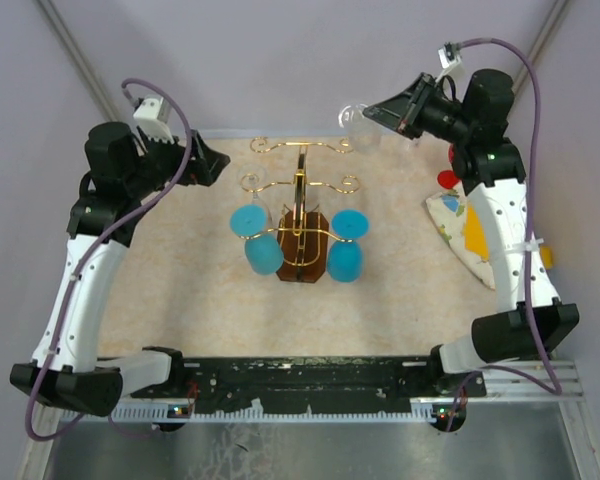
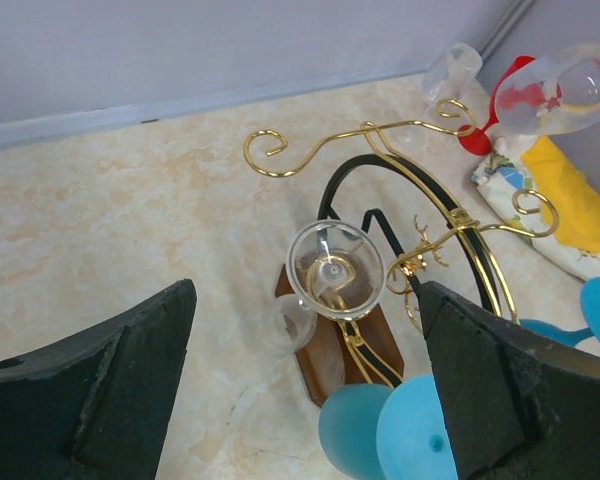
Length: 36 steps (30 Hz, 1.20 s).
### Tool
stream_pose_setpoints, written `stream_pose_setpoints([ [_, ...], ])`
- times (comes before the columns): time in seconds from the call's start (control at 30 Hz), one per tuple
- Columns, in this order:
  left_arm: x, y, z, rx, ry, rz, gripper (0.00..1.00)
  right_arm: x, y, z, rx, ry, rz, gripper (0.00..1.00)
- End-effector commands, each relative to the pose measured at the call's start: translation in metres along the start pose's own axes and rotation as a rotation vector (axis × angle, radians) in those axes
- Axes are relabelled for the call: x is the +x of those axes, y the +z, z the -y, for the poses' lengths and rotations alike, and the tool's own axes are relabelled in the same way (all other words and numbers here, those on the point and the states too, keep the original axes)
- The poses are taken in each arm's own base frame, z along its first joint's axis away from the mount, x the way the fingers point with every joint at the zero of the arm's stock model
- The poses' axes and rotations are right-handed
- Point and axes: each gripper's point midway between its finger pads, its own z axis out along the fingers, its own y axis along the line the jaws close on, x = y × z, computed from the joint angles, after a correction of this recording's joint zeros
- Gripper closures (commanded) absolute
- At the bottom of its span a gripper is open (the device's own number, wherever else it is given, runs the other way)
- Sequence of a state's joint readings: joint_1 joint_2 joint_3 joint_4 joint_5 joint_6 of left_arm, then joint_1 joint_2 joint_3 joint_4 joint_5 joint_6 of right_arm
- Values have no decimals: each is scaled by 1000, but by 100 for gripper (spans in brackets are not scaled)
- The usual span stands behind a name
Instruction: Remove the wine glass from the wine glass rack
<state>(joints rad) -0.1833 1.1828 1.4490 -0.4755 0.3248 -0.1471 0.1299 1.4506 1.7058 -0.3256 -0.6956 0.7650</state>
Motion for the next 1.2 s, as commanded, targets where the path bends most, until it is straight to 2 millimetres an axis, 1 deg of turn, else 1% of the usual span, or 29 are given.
stream_pose_setpoints([
  [0.0, -20, -6, 21, 84, -62, 20, 2, -9, -30, -79, -203, -117, -1, 100],
  [0.03, -24, -7, 26, 102, -82, 18, 3, -8, -33, -91, -231, -148, -7, 100],
  [0.1, -30, -7, 37, 154, -129, 7, 3, 6, -31, -120, -287, -242, -45, 100],
  [0.23, -42, -8, 56, 231, -234, -34, 6, 42, -26, -163, -329, -534, -90, 100],
  [0.27, -44, -8, 58, 236, -260, -43, 6, 54, -25, -170, -327, -618, -92, 100],
  [0.33, -51, -10, 64, 257, -290, -39, 6, 74, -23, -178, -305, -766, -87, 100],
  [0.43, -54, -10, 68, 285, -349, -58, 6, 98, -21, -181, -273, -938, -82, 100],
  [0.57, -64, -16, 67, 317, -429, -59, 6, 119, -16, -172, -247, -1069, -121, 100],
  [0.67, -65, -19, 74, 387, -485, -86, 5, 131, -14, -171, -252, -1162, -126, 100],
  [0.73, -61, -19, 82, 446, -529, -126, 3, 135, -14, -170, -248, -1230, -110, 100],
  [0.77, -59, -18, 84, 461, -547, -143, 3, 139, -14, -169, -255, -1248, -115, 100],
  [0.83, -53, -18, 87, 483, -573, -175, 2, 144, -15, -171, -292, -1273, -111, 100],
  [1.03, -36, -22, 99, 563, -644, -271, 0, 153, -22, -190, -431, -1346, -58, 100],
  [1.17, -22, -19, 99, 539, -660, -327, 0, 160, -20, -200, -491, -1374, -57, 100],
])
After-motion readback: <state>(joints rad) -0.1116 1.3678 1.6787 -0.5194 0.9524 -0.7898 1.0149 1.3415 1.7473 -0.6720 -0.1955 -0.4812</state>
